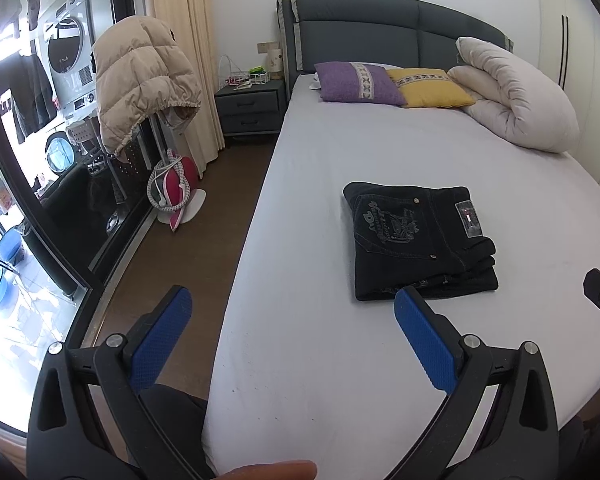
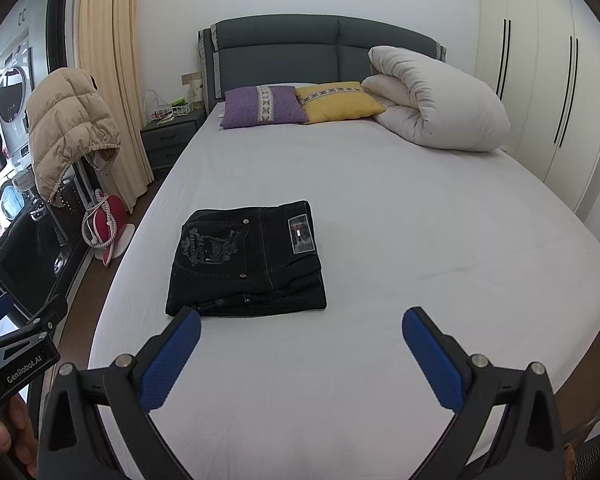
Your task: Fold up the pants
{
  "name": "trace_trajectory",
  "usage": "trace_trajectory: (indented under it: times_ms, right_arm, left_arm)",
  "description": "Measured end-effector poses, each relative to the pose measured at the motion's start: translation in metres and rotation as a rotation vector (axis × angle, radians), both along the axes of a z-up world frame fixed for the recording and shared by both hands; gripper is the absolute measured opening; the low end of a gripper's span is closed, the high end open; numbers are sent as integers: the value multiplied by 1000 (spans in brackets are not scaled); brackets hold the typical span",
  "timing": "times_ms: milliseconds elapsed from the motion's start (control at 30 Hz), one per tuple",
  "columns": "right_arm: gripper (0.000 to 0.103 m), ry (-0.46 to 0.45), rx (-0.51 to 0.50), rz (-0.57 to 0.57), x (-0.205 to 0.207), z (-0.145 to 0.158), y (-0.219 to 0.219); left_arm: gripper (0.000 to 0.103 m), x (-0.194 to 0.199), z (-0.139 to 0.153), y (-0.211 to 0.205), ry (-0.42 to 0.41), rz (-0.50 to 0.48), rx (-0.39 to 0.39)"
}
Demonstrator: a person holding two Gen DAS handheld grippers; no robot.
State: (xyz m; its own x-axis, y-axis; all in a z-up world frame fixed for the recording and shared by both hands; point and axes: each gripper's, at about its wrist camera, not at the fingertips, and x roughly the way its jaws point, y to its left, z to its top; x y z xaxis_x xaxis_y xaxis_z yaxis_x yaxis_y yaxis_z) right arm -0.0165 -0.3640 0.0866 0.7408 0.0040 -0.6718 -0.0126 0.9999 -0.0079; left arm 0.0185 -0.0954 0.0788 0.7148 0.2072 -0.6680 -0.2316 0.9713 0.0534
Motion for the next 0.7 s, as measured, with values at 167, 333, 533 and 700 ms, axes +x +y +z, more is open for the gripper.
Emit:
trace_trajectory:
  times_ms: [167, 333, 533, 700]
  right_arm:
    - [103, 0, -1, -1, 0, 0, 0]
    - [103, 2, -1, 0, -1, -1, 1]
    - [103, 8, -2, 5, -1, -6, 0]
    - [103, 8, -2, 4, 0, -4, 0]
  left_arm:
    - [103, -1, 0, 0, -1, -1, 1]
    - [103, -1, 0, 1, 2, -2, 1]
    - [103, 0, 1, 2, 3, -4, 2]
    - [103, 0, 0, 1, 4, -4, 2]
